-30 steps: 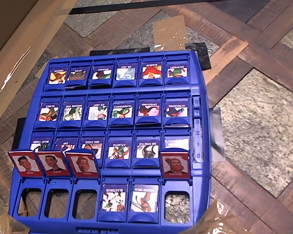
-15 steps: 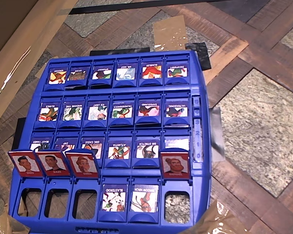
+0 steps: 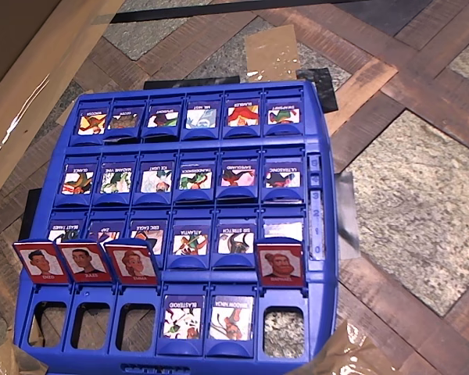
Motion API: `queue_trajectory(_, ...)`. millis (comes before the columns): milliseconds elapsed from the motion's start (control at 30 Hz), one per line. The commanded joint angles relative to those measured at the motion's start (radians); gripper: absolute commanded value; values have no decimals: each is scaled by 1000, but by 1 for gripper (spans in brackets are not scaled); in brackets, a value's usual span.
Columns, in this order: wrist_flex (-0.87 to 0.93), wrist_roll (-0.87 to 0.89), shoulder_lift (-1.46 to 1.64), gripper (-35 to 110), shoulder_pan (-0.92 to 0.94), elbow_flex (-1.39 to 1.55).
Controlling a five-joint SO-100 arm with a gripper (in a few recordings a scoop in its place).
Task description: Flip A0.
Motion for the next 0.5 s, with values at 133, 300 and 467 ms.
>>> queue_trajectory(133, 285, 219, -5, 0, 0, -66)
queue_trajectory(300, 534, 279, 0, 0, 3, -137)
queue_trajectory(467, 810, 305, -3, 0, 18, -249)
